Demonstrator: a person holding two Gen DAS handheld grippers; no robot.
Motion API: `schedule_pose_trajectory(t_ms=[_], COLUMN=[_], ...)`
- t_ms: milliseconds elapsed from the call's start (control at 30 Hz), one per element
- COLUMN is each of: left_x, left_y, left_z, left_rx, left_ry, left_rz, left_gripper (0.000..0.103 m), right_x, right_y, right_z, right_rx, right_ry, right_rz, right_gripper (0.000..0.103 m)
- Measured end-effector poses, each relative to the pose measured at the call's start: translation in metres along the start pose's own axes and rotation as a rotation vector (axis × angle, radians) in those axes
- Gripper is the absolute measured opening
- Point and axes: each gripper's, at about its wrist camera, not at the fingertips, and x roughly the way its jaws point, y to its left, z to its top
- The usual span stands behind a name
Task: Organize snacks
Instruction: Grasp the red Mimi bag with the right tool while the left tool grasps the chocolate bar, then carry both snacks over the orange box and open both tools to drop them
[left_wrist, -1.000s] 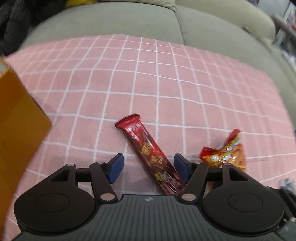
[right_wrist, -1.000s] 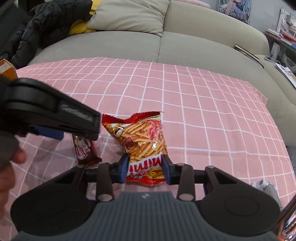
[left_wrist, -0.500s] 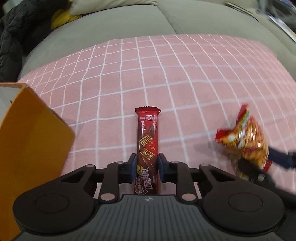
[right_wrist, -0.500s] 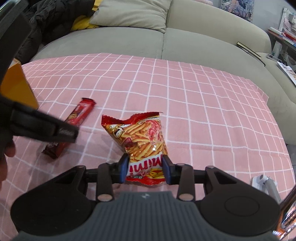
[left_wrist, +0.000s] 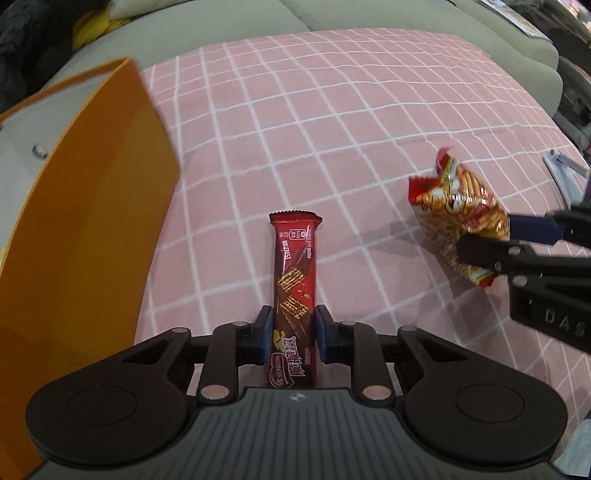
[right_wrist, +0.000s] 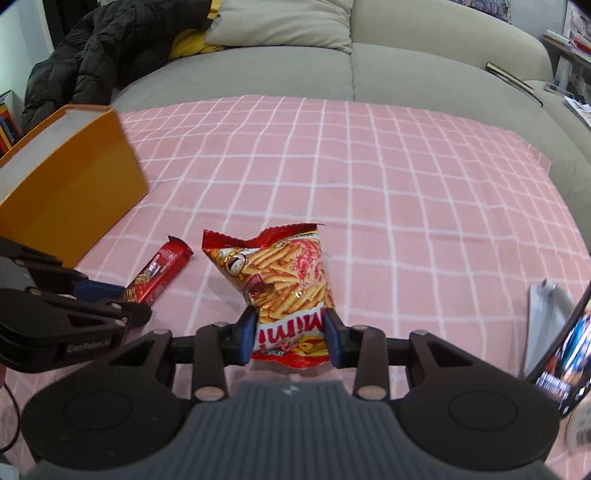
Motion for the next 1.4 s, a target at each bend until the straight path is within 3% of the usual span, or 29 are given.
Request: schedule_pose_trajectory(t_ms=[200,333,467,600,800,1400], left_x=[0.001,0.01,0.011,0.005,-0.032,-0.165], left_y=[0.006,0.007,-0.001,0.0,0.004,0.042], left_z=[-0.005,0.002,0.004,0.001,-0.002,-0.033], left_rx=[-0.073,-0.11,-0.084,-0.094,-0.111,-0.162], left_ry=[-0.073,-0.099,-0.098,-0.095,-0.167,-0.396], left_rz=[0.005,0.021,0.046,0.028,0.017,0.013], left_gripper=[0.047,0.05,0.026,0.026,0.025,0.025], right_x=[0.005,0.008,0.009,0.013,-0.001,-0.112], right_y=[0.008,0.008,0.008,0.009,0.011,0.066], right_z=[-0.008,-0.008,-0.008,-0.005,-0.001,0.018], right_rx=[-0.014,-0.015,-0.015,-0.018,-0.007,-0.084], right_ry=[0.019,0.025,0.031,0.038,0.015,-0.194], right_rz=[-0.013,-0.015,-0.019,-0.025,-0.018,0.062], right_gripper=[0.035,0.035,0.035,0.035,0.034,0.034])
